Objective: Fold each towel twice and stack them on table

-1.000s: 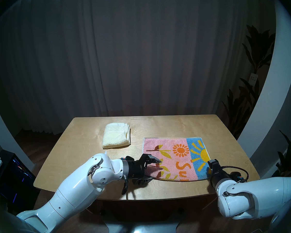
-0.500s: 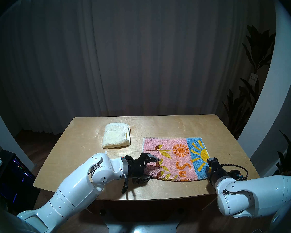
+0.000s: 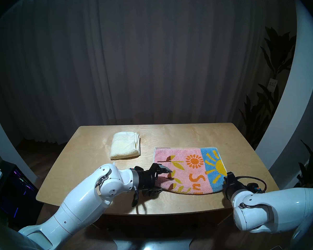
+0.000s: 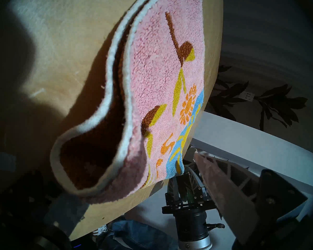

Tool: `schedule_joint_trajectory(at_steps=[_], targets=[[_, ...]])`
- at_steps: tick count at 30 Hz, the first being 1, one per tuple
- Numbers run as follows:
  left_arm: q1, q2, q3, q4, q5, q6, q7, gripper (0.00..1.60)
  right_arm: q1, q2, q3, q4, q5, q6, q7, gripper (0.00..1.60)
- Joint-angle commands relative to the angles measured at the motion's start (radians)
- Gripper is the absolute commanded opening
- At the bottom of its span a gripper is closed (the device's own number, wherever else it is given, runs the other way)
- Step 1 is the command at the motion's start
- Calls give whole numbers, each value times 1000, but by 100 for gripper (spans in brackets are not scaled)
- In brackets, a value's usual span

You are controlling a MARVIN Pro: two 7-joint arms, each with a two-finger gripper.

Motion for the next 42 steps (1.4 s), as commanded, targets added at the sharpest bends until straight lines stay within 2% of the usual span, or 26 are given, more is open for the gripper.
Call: schedule_joint_trajectory(at_steps=[1, 3, 6, 9, 10, 11, 12, 13, 14, 15, 16, 17, 29, 42], targets=[[-14, -7, 4, -2, 7, -2, 7, 134, 12, -1, 12, -2, -15, 0, -14, 72], [-14, -9, 4, -1, 10, -5, 8, 135, 12, -1, 11, 0, -18, 0, -23, 71], [-15, -11, 5, 0, 15, -7, 11, 115, 13, -1, 11, 1, -22, 0, -35, 53], [-16, -13, 6, 2, 20, -11, 16, 103, 15, -1, 10, 1, -26, 0, -49, 36], [-17, -14, 6, 3, 22, -12, 18, 88, 15, -1, 10, 1, -28, 0, -54, 12], [-17, -15, 7, 3, 24, -13, 19, 78, 16, -1, 10, 1, -29, 0, -57, 1], [-18, -17, 7, 4, 26, -14, 20, 60, 17, -1, 11, 0, -31, 0, -62, 0], [-19, -18, 8, 4, 28, -15, 21, 51, 18, -1, 11, 0, -32, 0, -66, 0], [-19, -18, 8, 4, 29, -16, 22, 32, 19, -1, 12, 0, -33, 0, -69, 0], [-19, -19, 8, 4, 31, -17, 24, 25, 21, -1, 14, 0, -35, 0, -73, 0], [-20, -20, 8, 4, 32, -18, 24, 9, 23, -1, 15, 0, -36, 0, -76, 0], [-20, -20, 8, 4, 34, -19, 26, 0, 26, -1, 18, 0, -38, 0, -79, 0], [-35, -26, -3, -5, 45, -30, 38, 0, 70, -1, 65, -9, -55, 0, -110, 0], [-67, -42, -40, -15, 23, -57, 50, 0, 109, -1, 116, 17, -65, 0, -147, 0]])
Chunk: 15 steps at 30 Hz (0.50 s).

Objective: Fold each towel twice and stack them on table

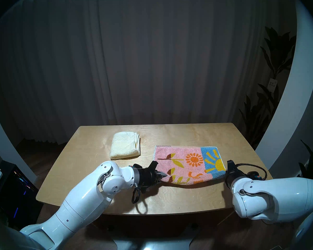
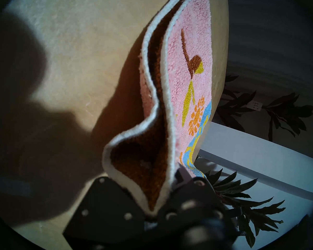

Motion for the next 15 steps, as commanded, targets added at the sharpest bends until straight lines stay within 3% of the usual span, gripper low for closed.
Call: schedule_joint_trajectory(at_steps=[1, 15], targets=[[-39, -17, -23, -24, -13, -9, 1, 0, 35, 0, 39, 17, -11, 0, -2, 0], [-80, -42, -46, -8, -38, -51, 29, 0, 70, -5, 88, 68, -21, 12, -36, 0]])
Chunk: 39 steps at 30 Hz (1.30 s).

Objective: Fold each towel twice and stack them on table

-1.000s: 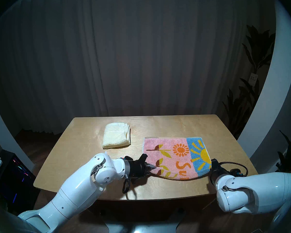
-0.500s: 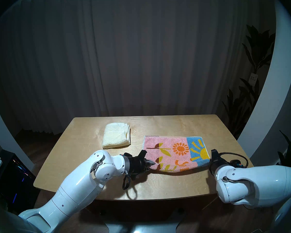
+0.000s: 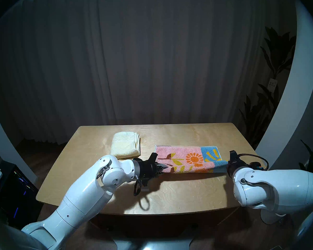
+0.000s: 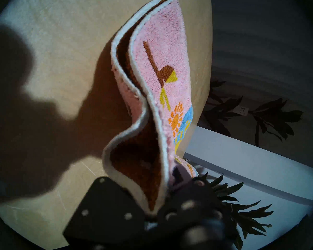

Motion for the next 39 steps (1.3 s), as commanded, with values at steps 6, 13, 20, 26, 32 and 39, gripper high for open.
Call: schedule_joint_trajectory(at_steps=[6, 13, 20, 26, 32, 39], targets=[[-69, -30, -27, 27, -7, -43, 36, 0, 39, 3, 51, 33, -12, 22, -16, 0], [-101, -53, -26, 70, -8, -65, 61, 0, 45, 0, 62, 45, -14, 46, -31, 0], [-157, -87, -28, 116, 2, -86, 87, 0, 60, -2, 81, 68, -16, 88, -50, 0], [-196, -106, -30, 156, 11, -100, 103, 0, 69, -3, 95, 93, -17, 125, -62, 0], [-250, -132, -30, 215, 26, -113, 120, 0, 80, -5, 112, 126, -18, 186, -79, 0], [-306, -162, -25, 297, 45, -125, 139, 0, 101, -7, 144, 159, -20, 276, -99, 0]])
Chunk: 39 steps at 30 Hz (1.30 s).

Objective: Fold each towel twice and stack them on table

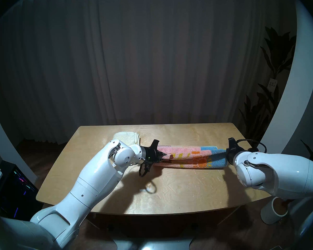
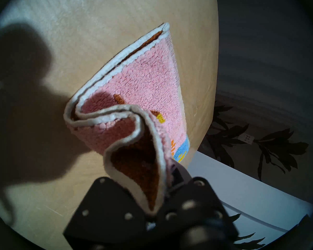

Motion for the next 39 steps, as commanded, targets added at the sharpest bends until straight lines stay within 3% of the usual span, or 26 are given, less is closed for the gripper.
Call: schedule_joint_trajectory(at_steps=[1, 14, 21, 36, 37, 39], targets=[[-106, -27, -13, 70, 27, -19, 10, 0, 42, 17, 53, 52, -10, 63, -13, 0], [-190, -78, 7, 209, 60, -24, 28, 0, 58, 15, 90, 124, -14, 241, -66, 0], [-258, -120, 24, 312, 90, -24, 26, 0, 56, 14, 114, 180, -9, 390, -103, 0], [-334, -162, 40, 439, 130, -25, -6, 0, 49, 14, 168, 258, 10, 641, -100, 0], [-337, -164, 41, 443, 132, -24, -8, 0, 46, 14, 174, 265, 13, 660, -95, 13], [-339, -166, 41, 447, 135, -23, -10, 0, 43, 14, 183, 275, 18, 692, -88, 9]])
